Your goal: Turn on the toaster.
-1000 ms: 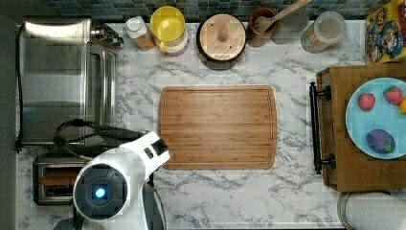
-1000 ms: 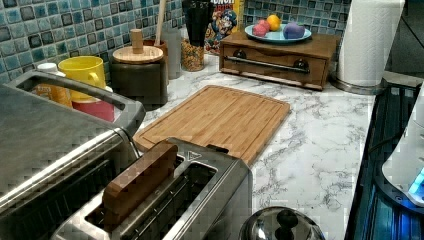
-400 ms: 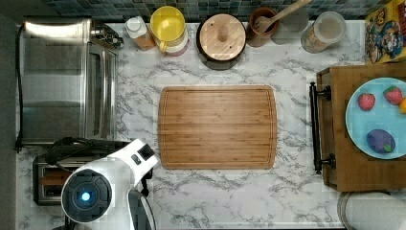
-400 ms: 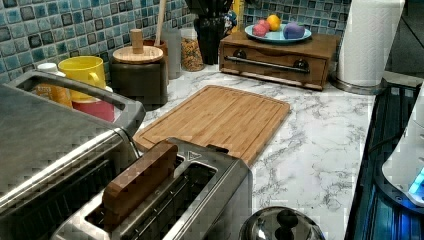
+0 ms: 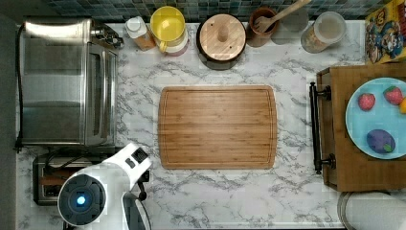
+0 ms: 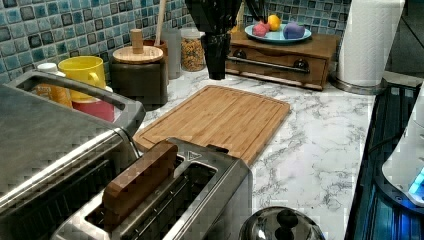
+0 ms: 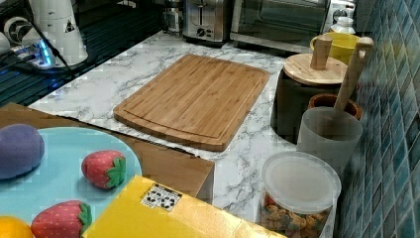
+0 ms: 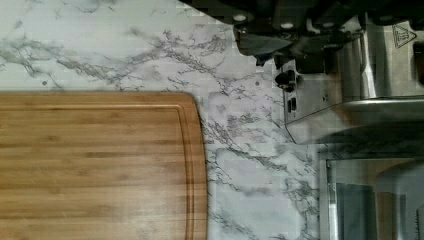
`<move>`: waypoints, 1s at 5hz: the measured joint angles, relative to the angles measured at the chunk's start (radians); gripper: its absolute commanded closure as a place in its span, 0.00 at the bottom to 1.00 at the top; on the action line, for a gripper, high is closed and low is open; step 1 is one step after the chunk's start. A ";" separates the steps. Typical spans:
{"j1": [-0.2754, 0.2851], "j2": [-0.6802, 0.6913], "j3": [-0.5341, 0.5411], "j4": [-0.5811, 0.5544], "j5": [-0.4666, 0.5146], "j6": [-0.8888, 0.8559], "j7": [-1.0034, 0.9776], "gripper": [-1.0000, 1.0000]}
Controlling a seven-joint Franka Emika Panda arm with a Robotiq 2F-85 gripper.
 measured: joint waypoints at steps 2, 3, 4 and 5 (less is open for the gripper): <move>0.043 0.000 0.042 -0.021 0.007 0.017 -0.015 1.00; 0.060 0.001 0.044 -0.025 0.018 0.039 -0.012 1.00; 0.061 0.001 0.053 -0.027 0.039 0.062 -0.009 1.00; 0.071 0.018 0.066 -0.027 0.060 0.113 -0.009 1.00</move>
